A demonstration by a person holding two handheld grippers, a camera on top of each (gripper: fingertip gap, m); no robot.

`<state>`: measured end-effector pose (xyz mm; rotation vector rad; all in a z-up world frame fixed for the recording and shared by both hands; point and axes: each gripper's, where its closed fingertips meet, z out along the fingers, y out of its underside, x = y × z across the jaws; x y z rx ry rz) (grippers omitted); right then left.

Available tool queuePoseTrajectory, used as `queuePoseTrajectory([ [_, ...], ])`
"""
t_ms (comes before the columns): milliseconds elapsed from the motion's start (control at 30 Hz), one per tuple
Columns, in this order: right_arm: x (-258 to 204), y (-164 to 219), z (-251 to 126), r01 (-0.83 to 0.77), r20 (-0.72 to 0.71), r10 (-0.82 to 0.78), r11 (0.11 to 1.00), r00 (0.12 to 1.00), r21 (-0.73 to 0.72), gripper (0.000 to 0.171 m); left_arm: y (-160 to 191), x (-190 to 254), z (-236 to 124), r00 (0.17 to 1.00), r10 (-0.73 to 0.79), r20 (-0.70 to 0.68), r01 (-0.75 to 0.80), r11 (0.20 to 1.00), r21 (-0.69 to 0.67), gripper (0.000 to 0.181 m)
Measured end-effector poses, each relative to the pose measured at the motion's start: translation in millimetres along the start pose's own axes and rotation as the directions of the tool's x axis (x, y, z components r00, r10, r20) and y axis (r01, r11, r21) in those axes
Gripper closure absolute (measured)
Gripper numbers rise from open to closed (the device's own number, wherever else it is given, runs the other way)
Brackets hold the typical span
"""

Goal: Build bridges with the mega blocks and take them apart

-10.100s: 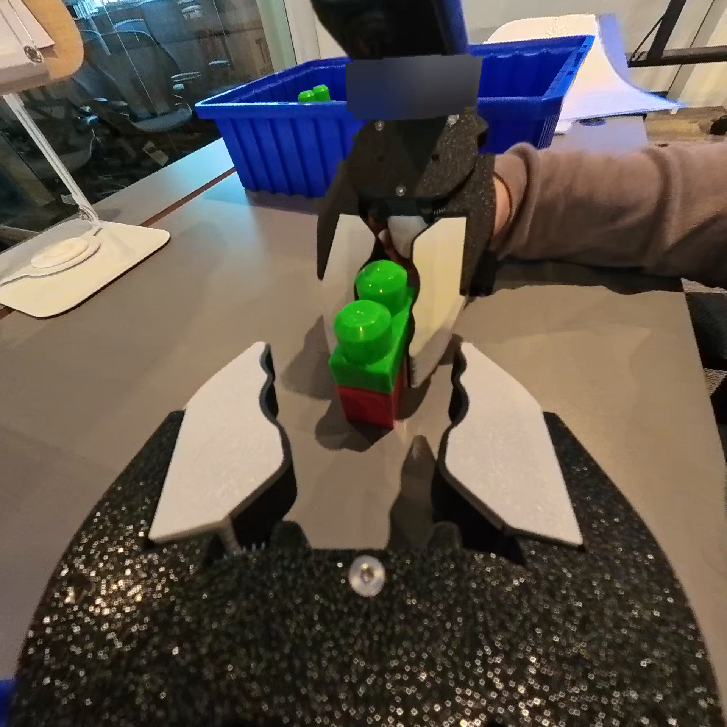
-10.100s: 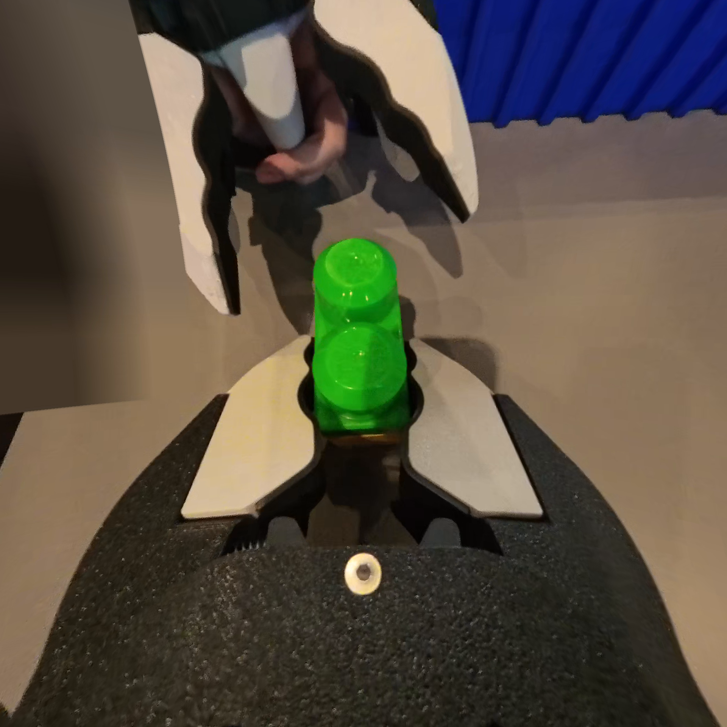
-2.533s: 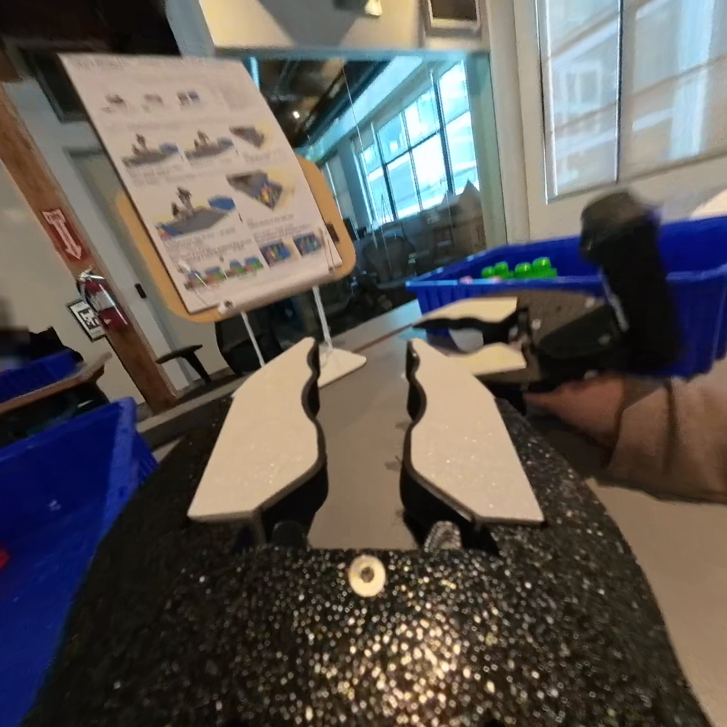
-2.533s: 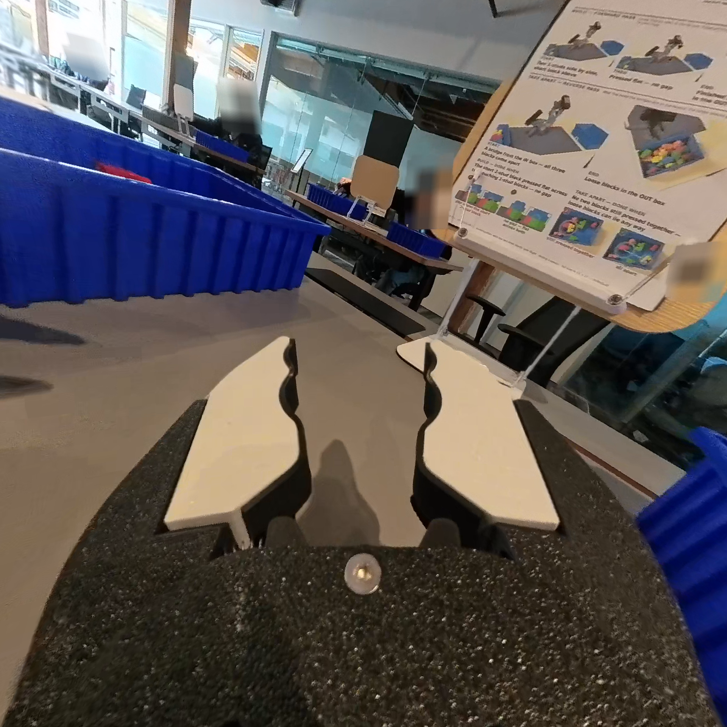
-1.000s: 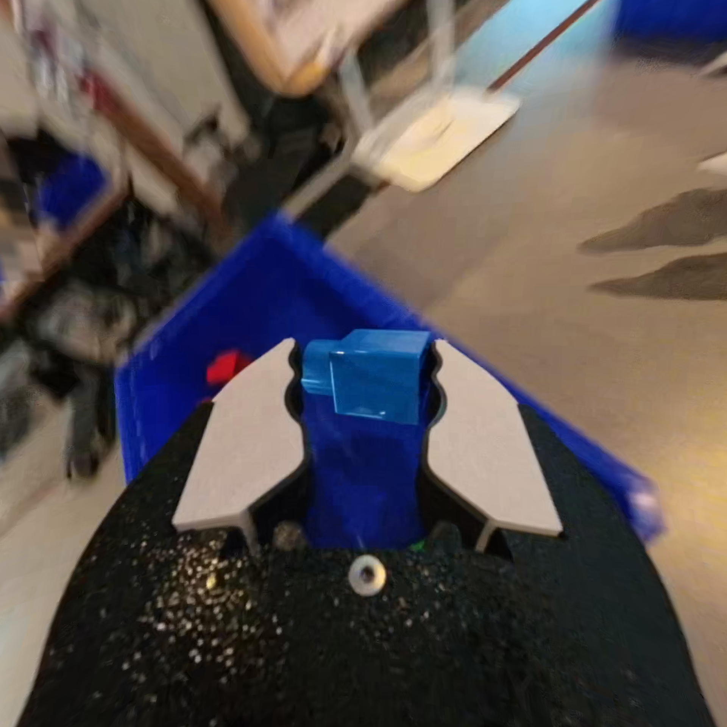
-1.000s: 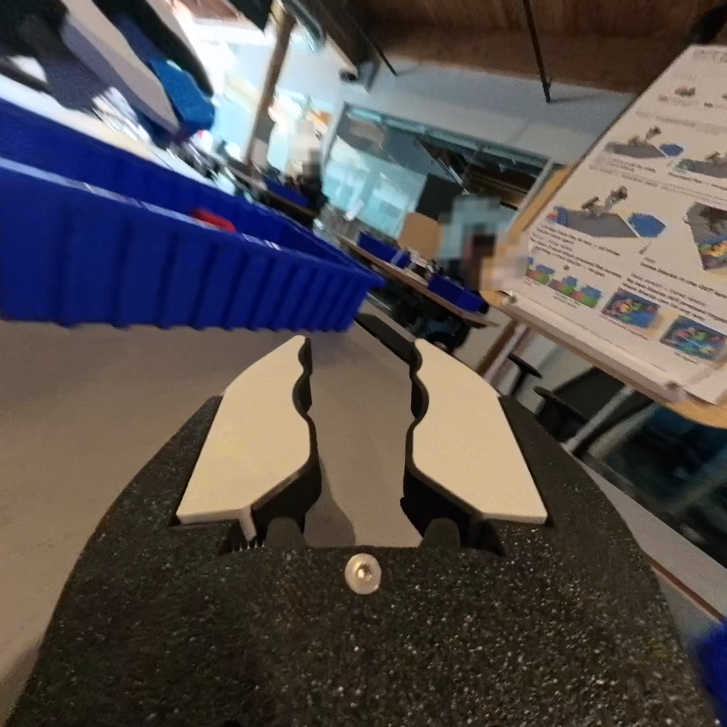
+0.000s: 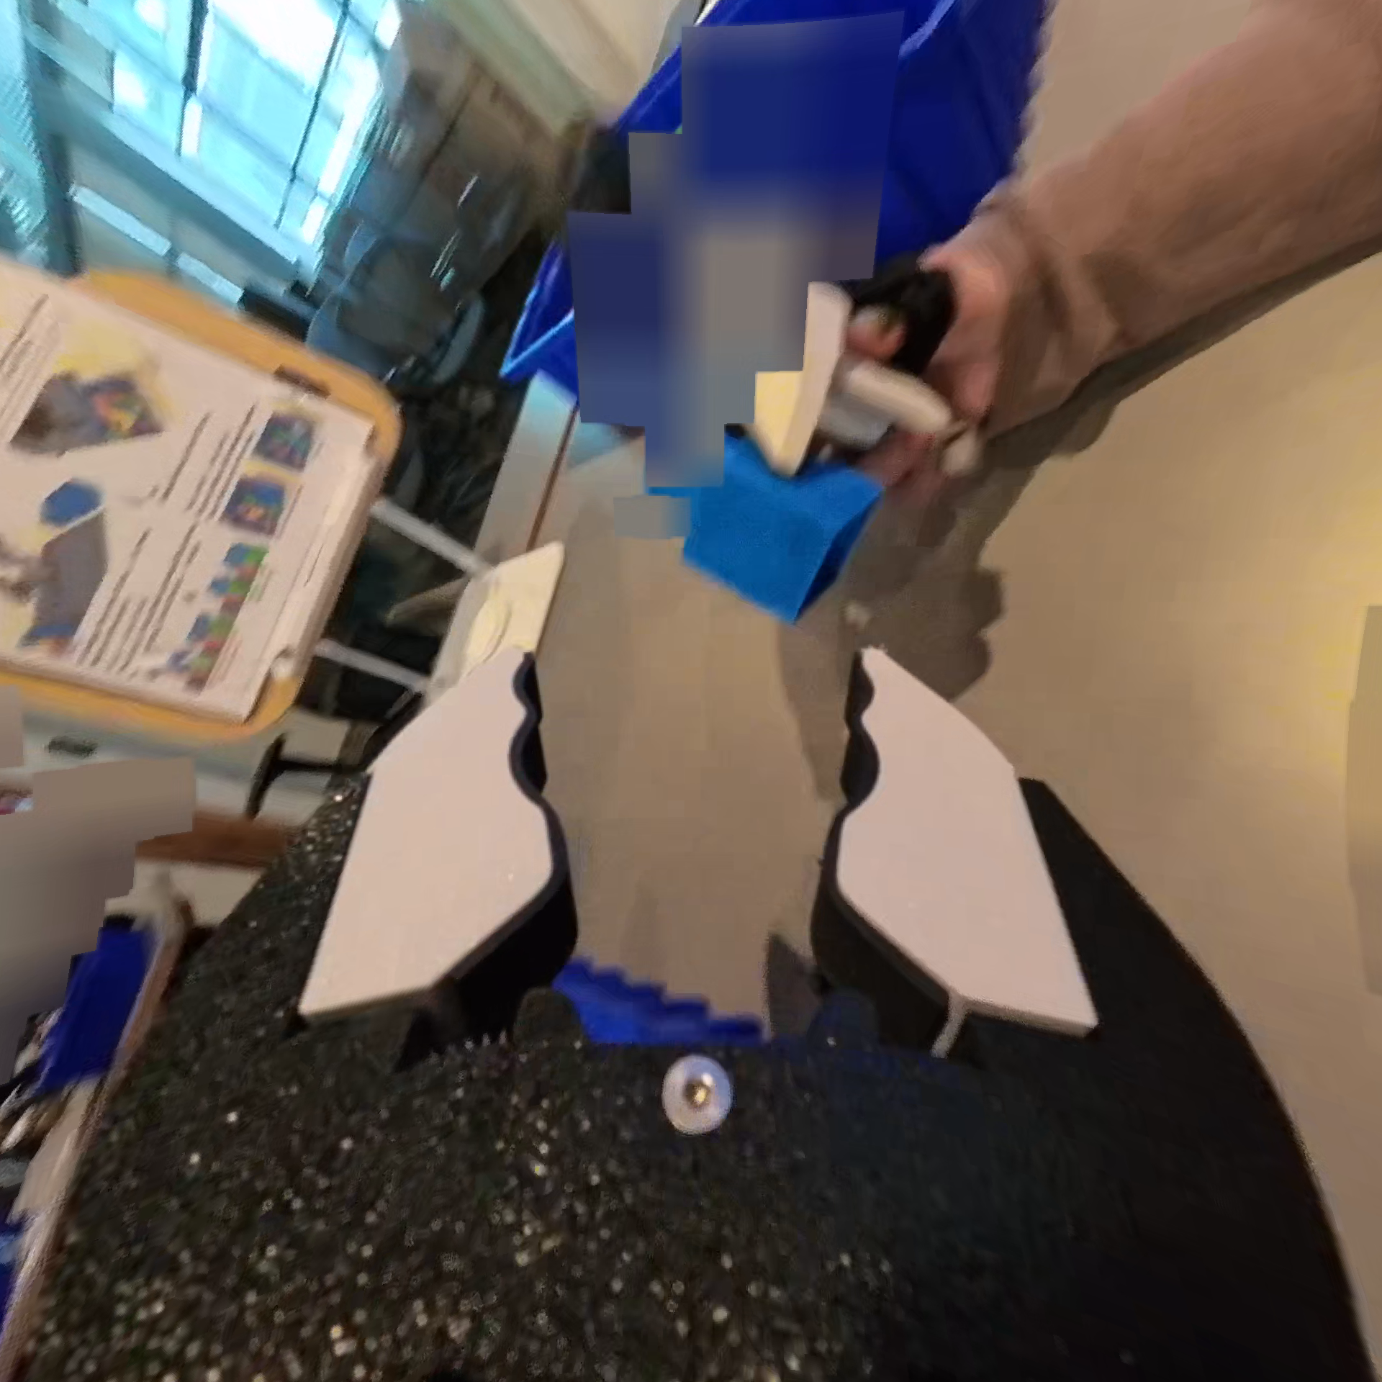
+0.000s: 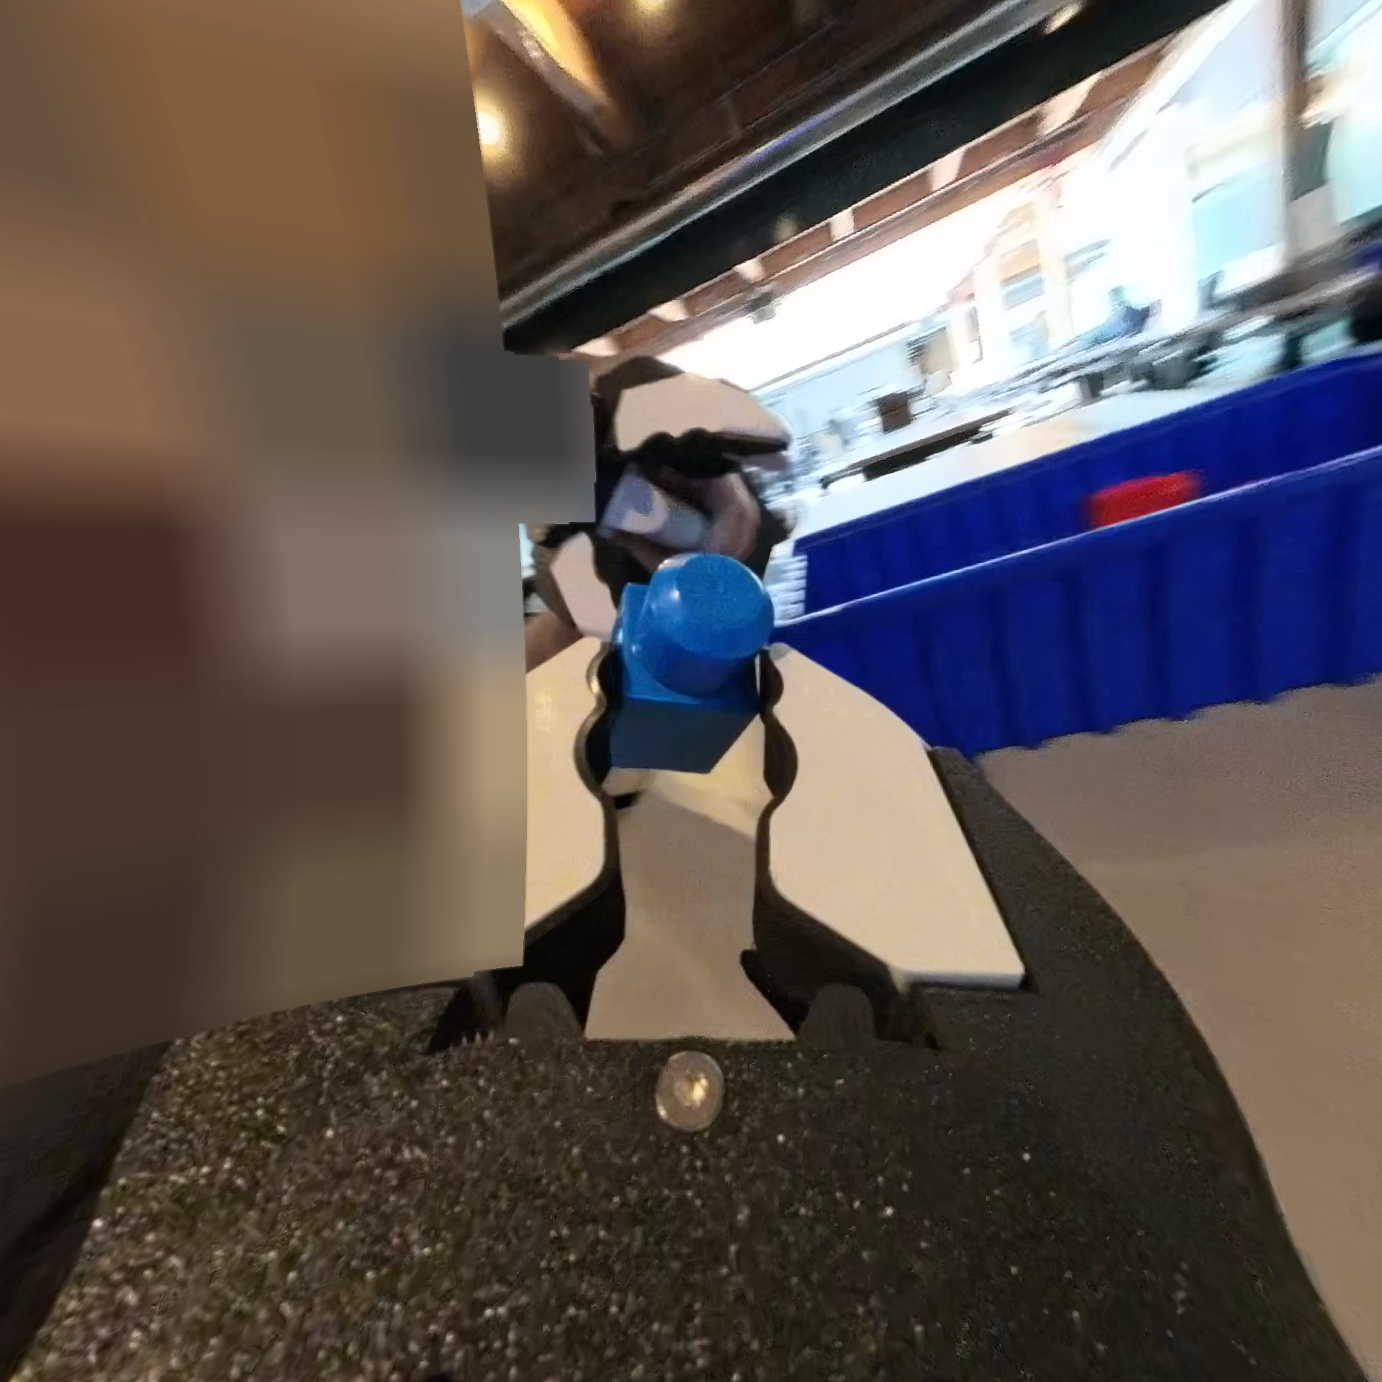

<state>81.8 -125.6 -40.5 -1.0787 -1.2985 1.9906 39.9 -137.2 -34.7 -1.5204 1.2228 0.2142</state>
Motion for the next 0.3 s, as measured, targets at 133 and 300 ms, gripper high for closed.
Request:
queuePoseTrajectory([
  [133, 32, -21, -23, 0.291, -0.347, -0.272, 0.957, 0.898, 0.002, 0.135, 59, -61, -44, 0.988, -0.016, 0.157, 0.050, 0.974, -0.220, 0.124],
  [300, 60, -21, -45, 0.383, -0.552, -0.413, 0.907, 0.724, -0.175, 0.135, 152, -88, -88, 0.992, -0.095, 0.083, 0.125, 0.826, -0.549, 0.141],
])
